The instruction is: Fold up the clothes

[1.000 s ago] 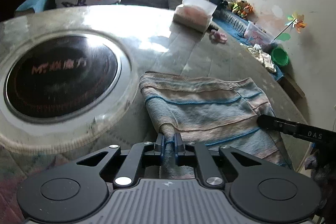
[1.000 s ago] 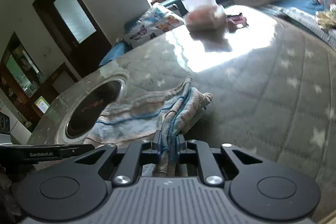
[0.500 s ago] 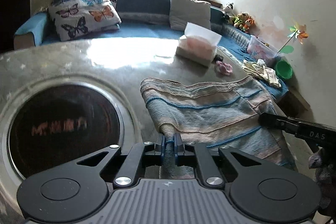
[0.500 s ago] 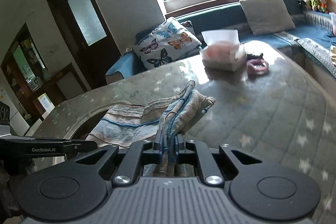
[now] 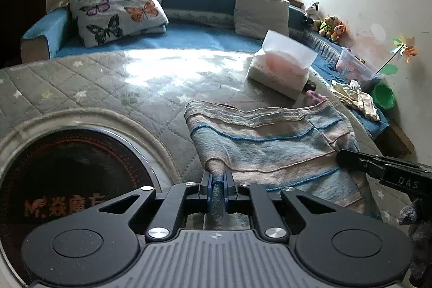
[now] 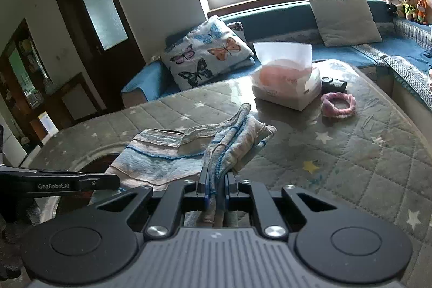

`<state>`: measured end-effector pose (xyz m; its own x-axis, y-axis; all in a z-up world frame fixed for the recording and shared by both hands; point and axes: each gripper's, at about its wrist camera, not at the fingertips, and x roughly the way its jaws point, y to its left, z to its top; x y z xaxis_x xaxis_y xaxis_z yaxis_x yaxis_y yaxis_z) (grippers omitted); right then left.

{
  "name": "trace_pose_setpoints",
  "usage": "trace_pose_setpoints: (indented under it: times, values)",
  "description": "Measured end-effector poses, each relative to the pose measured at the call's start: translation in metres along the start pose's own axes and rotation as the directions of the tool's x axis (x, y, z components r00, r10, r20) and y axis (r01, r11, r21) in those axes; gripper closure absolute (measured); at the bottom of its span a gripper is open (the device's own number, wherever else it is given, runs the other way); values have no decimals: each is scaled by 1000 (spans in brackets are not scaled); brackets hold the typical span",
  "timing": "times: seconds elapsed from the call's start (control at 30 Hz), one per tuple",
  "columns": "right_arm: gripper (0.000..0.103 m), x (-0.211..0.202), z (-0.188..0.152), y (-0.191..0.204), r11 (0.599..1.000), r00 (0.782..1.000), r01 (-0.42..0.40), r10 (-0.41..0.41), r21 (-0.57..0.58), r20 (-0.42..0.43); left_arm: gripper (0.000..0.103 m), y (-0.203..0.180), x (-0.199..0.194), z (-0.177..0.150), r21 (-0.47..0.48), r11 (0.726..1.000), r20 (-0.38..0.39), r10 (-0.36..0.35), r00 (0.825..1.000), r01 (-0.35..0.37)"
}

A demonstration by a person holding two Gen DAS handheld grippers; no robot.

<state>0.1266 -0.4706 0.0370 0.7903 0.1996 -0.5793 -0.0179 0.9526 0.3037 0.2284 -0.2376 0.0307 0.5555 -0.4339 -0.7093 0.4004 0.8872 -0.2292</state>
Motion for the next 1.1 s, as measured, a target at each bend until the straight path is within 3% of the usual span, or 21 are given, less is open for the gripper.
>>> trace_pose_setpoints:
  times: [0.13, 0.23, 0.4, 0.53, 0.83, 1.1]
  values:
    - [93, 24, -6, -15, 999, 998, 28, -27, 24, -49, 94, 2, 20, -5, 1, 1000, -37, 10, 999, -10]
    - [86, 34, -12, -24, 997, 995, 71, -68, 34, -78, 89, 6, 22, -8, 6, 1000, -49, 21, 999, -21]
    - [82, 22, -10, -25, 993, 993, 117, -117, 13, -29, 89, 10, 11, -7, 23, 999, -17, 45, 999, -45]
    - [81, 12, 1, -16, 997, 997, 74, -74, -9, 21, 89, 5, 4, -1, 31, 999, 18, 25, 1000, -26]
    - [84, 40, -14, -20, 998, 995, 61, -60, 7, -80, 89, -6, 3, -13, 87, 996, -2, -13, 1000, 13]
    - [83, 9, -18, -4, 999, 997, 17, -20, -38, -69, 89, -12, -1, -26, 131, 991, -21, -36, 999, 39]
